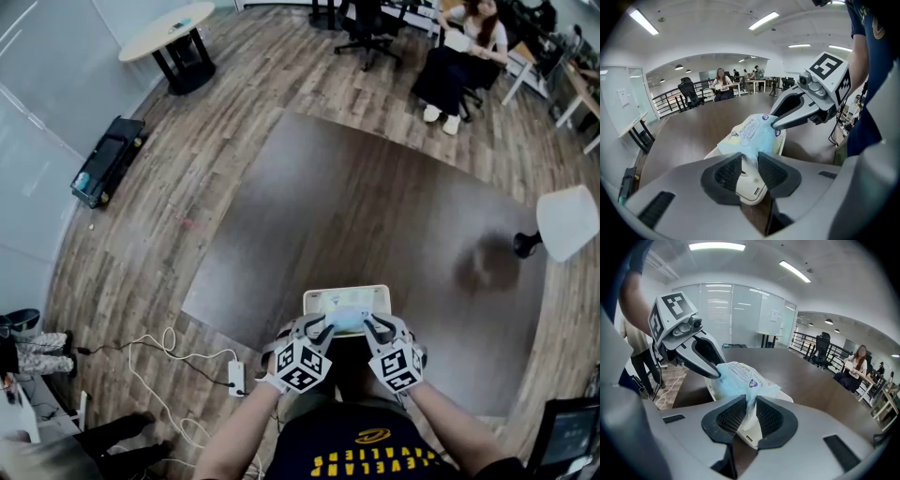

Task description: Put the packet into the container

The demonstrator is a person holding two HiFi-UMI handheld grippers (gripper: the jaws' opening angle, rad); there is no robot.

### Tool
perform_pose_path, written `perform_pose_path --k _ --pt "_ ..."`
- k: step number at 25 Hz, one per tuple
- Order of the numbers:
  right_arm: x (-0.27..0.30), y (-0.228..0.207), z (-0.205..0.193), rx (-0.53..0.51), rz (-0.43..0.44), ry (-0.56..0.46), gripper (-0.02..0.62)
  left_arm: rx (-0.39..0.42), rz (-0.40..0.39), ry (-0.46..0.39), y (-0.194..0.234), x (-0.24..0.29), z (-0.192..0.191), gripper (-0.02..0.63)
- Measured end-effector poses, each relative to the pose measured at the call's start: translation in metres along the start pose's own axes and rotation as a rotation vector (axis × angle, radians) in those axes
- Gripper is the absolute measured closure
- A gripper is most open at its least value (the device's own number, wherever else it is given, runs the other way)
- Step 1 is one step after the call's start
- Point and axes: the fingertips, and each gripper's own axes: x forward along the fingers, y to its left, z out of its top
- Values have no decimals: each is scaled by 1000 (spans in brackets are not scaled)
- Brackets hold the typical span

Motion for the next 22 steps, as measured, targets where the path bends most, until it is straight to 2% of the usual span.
perform_pose_path --k 4,9,13,18,22 --pt "2 1 -6 6 13 15 531 -57 -8 -5 1 -1 -1 497" --pt "-2 -2 -6 25 17 7 526 -170 -24 -18 3 -3 -3 495" --pt "-4 -3 -7 54 22 -10 509 -204 -12 -33 3 -7 -10 476" --pt "-11 -11 -7 96 14 -31 454 -240 20 -72 5 -21 -1 468" --pt "-23 -16 1 145 9 -57 453 -251 54 -113 4 -38 10 468"
